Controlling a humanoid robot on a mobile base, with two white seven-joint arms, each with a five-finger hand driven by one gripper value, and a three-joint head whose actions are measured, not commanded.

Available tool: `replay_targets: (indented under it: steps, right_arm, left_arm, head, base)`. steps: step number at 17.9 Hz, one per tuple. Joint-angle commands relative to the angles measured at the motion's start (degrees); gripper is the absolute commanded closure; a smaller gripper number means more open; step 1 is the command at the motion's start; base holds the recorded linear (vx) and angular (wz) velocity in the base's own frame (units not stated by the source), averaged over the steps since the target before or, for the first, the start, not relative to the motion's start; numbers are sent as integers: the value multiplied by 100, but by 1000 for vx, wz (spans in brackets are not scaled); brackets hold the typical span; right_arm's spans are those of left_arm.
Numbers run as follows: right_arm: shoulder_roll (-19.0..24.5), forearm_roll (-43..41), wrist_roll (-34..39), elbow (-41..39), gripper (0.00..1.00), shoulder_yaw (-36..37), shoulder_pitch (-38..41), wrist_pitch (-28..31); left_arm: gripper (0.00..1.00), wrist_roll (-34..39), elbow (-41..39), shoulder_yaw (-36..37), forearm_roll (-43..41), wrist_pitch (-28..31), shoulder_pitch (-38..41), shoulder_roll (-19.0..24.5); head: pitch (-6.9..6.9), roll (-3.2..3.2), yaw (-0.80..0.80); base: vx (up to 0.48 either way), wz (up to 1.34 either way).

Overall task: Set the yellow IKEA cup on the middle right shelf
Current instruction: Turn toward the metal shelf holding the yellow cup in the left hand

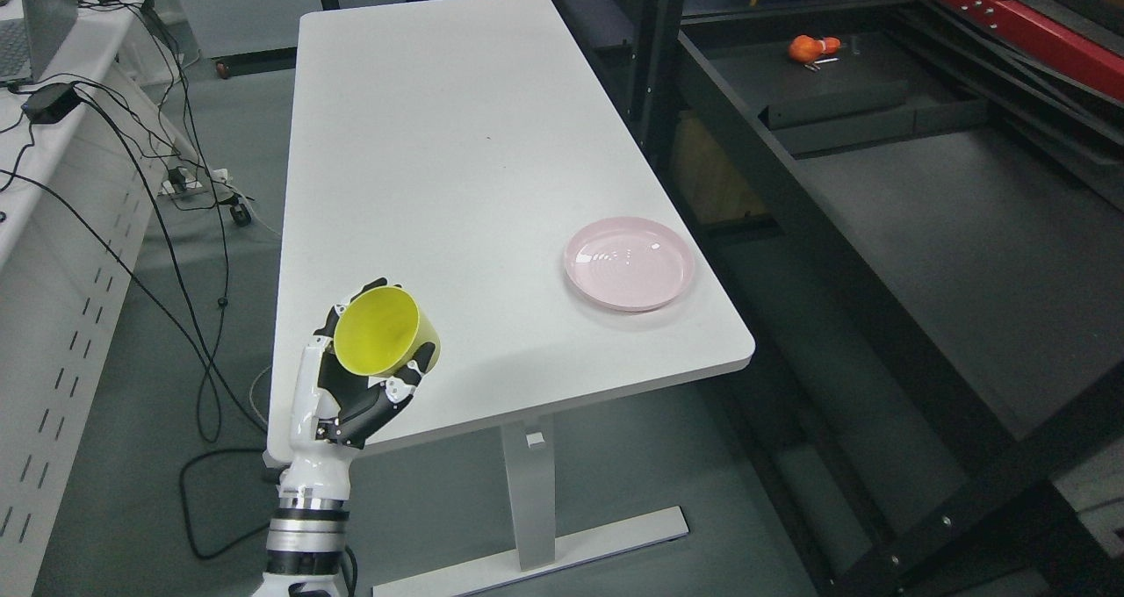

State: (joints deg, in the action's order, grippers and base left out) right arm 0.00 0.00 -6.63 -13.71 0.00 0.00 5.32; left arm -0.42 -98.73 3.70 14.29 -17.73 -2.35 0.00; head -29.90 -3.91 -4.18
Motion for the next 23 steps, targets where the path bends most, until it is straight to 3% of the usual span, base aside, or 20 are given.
replay_targets:
  steps: [1, 11, 23]
  right_arm:
    - [-100, -141, -5, 0, 1, -97, 80, 4]
    - [-100, -141, -5, 0, 1, -97, 80, 4]
    - [-100, -141, -5, 0, 1, -97, 80, 4]
  left_arm:
    - [100, -2, -146, 7, 3, -12, -11, 100]
    - [100, -2, -173, 130, -5, -81, -46, 100]
    - [100, -2, -155, 640, 3, -266, -20, 100]
  head:
    - [0, 0, 0]
    - [0, 0, 0]
    - [3, 0, 0]
  base:
    - [-243, -360]
    - [-281, -603]
    - [-187, -1141]
